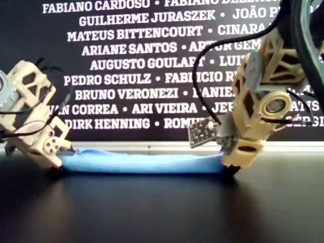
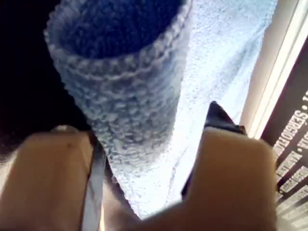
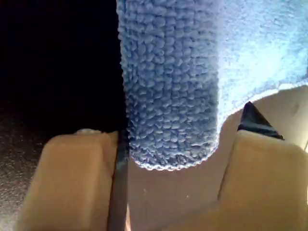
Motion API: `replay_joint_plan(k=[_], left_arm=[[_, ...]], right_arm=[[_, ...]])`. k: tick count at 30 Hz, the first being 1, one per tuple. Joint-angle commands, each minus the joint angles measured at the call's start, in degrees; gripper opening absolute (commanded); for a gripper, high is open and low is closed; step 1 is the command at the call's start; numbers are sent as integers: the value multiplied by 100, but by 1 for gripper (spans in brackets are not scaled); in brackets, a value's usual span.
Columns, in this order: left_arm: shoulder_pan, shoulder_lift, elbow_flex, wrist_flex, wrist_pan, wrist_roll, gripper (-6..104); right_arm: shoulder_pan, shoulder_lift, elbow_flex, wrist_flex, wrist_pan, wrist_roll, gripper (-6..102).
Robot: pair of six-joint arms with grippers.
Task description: Fold a cloth
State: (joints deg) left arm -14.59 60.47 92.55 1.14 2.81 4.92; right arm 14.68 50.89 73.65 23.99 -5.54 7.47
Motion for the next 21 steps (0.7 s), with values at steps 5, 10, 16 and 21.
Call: replay_joint_plan(k=[5,10,16,21], left_arm=[[334,26,-220,-62,-44,35,71],[325,18,-220,-62,-44,35,71],[272,-9,-229,-53,-44,35,63],[272,-114,-457,-53,44,35,35]], right_arm=[[97,149,-378,-255,-53,-44,91],[97,149,-378,-255,-53,-44,86],[53,149,-378,-255,-44,18,65],[44,220,-378,-264,-53,26,37]])
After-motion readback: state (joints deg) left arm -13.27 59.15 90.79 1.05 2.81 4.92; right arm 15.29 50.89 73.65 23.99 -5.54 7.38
